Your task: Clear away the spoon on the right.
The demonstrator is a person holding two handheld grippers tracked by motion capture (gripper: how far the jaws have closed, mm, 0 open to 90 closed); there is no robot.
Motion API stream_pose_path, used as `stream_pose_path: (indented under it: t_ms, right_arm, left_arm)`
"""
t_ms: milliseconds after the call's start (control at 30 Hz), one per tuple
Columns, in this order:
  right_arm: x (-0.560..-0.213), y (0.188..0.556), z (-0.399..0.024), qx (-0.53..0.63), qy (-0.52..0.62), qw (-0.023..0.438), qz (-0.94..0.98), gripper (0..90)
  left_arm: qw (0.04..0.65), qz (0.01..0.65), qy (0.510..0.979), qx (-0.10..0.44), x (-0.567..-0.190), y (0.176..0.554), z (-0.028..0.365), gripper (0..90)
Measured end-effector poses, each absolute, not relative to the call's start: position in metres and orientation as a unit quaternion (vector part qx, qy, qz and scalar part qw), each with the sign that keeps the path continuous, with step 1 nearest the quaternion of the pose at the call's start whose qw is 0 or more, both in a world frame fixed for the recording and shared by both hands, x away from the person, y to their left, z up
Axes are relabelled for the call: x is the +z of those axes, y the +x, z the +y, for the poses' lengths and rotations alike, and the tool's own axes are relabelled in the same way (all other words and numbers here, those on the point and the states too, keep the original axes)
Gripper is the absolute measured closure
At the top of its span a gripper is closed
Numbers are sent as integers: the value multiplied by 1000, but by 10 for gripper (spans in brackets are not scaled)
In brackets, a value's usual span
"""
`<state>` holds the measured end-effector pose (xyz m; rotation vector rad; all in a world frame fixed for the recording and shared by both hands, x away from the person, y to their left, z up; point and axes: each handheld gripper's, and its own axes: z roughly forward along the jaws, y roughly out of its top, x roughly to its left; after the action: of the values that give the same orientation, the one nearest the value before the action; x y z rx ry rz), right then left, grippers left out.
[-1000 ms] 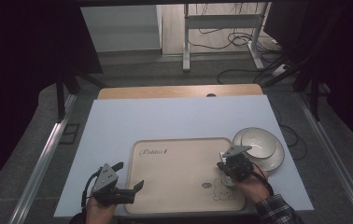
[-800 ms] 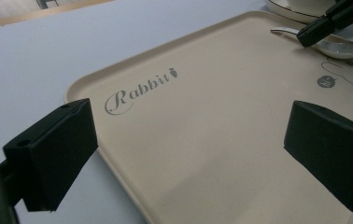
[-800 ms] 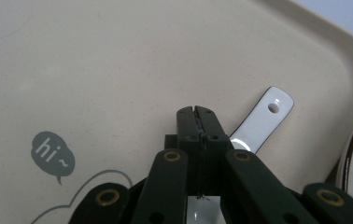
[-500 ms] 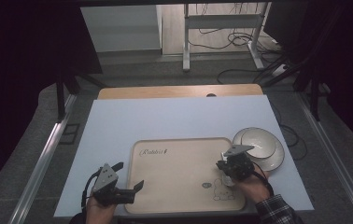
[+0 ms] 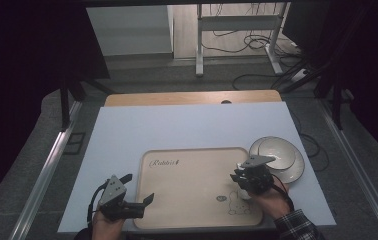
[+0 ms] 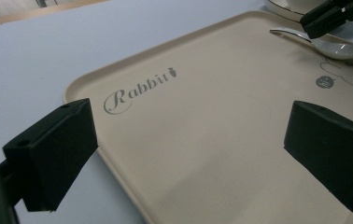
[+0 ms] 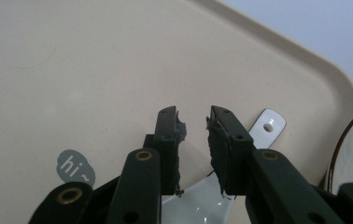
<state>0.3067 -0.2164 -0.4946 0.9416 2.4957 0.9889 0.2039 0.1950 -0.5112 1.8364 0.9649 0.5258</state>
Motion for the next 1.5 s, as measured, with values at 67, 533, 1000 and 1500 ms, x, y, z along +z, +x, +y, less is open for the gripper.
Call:
stream_pose_path:
  t_ms: [67,533,1000,1500]
  right_arm:
    - [-493,306,-217,345,327,149,867,707]
    - [-483,301,-222,367,328,158,856,615]
    - [-475,297,-229,378,330,170,848,479]
    - [-474,293,-233,394,329,178,839,257]
  left_arm:
    - [480,396,753,215,-511,204,195,24]
    - [482,398,751,212,-511,204,195,25]
    - [482,399,751,210,-511,204,196,25]
    - [482,399,751,213,-511,204,196,25]
